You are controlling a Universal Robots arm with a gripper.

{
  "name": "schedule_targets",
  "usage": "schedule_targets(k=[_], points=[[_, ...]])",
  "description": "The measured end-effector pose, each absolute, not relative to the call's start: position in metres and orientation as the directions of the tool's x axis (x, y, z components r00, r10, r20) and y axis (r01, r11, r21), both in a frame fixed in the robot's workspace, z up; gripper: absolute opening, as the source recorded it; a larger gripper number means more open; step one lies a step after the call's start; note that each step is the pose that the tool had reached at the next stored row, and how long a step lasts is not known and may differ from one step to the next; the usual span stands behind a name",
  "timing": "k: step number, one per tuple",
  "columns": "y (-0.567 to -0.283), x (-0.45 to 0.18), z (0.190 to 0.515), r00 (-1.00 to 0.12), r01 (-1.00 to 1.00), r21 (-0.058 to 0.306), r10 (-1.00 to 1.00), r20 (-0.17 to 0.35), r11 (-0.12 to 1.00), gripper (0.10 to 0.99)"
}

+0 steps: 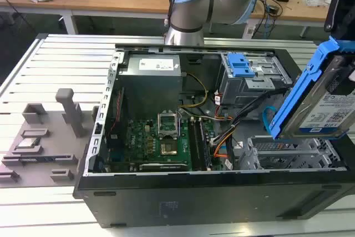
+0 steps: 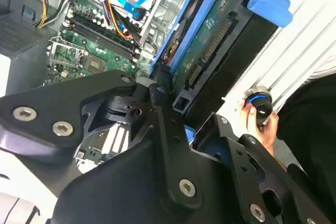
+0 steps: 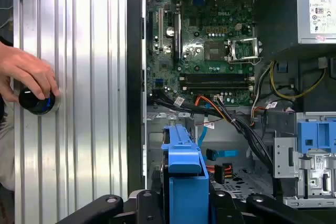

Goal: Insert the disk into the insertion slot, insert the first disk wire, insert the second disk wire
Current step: 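Insert the disk into the insertion slot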

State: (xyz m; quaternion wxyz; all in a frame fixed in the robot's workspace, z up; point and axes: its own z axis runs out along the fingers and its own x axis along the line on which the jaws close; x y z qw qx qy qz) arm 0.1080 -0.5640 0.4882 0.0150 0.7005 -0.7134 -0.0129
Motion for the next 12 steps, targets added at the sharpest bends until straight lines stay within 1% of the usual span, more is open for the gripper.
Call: schedule_targets(k=[2,8,12], points=[[-0.564,0.108,0.477,-0.018,-0.999,0.039,-1.0,0.003,0.018,0.365],[-0.563,0.108,0.468,-0.023,-0.999,0.04,-1.0,-0.014,0.022,0.365],[-0.557,0.107,0.455,-0.038,-0.999,0.04,-0.999,-0.014,0.037,0.365]])
